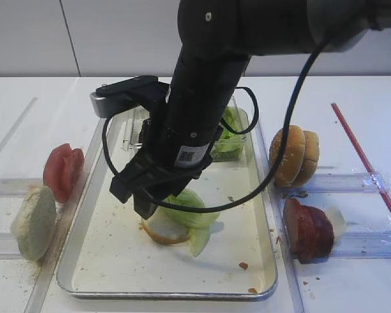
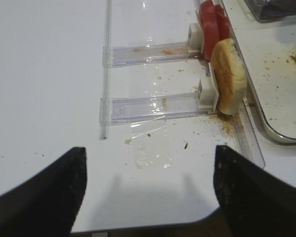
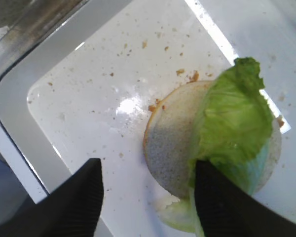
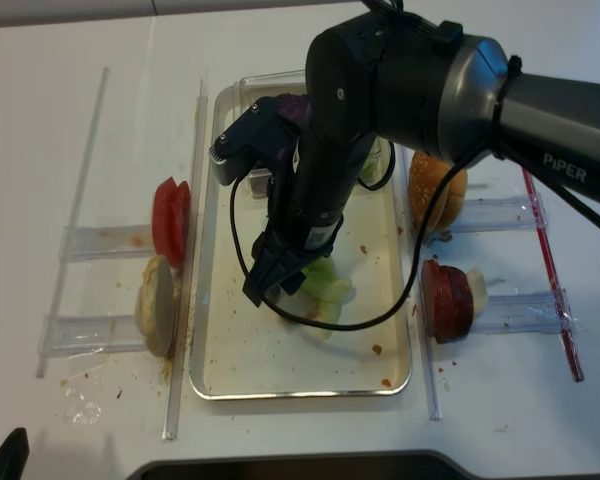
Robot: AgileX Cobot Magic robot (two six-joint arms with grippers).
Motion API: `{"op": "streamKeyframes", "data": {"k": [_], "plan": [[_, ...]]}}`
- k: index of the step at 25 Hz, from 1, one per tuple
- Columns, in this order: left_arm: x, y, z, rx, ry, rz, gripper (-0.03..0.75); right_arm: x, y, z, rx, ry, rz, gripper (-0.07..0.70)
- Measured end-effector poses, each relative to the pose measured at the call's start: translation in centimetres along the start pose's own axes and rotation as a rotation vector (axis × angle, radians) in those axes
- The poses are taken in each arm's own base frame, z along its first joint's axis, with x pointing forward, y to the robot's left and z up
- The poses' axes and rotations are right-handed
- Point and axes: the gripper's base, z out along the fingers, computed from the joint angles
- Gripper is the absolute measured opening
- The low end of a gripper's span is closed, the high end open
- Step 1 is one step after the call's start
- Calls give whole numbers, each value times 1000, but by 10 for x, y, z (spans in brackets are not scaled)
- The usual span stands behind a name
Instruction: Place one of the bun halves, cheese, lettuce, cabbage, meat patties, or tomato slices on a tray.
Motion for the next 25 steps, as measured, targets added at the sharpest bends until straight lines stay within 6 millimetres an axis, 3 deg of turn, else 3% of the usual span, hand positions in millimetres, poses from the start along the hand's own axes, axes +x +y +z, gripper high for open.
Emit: {"op": "streamKeyframes", "data": {"k": [3, 8, 18, 25], "plan": [[0, 0, 0, 0, 0, 0, 491, -6, 3, -10, -8, 4, -14, 424], [0, 0, 0, 0, 0, 0, 491, -24, 9, -49, 18, -12, -11, 424], [0, 0, 0, 5, 0, 4, 491, -51, 19, -119, 107, -215, 31, 424], [0, 0, 0, 5, 0, 4, 491, -51, 14, -126, 172, -224, 70, 424]]}}
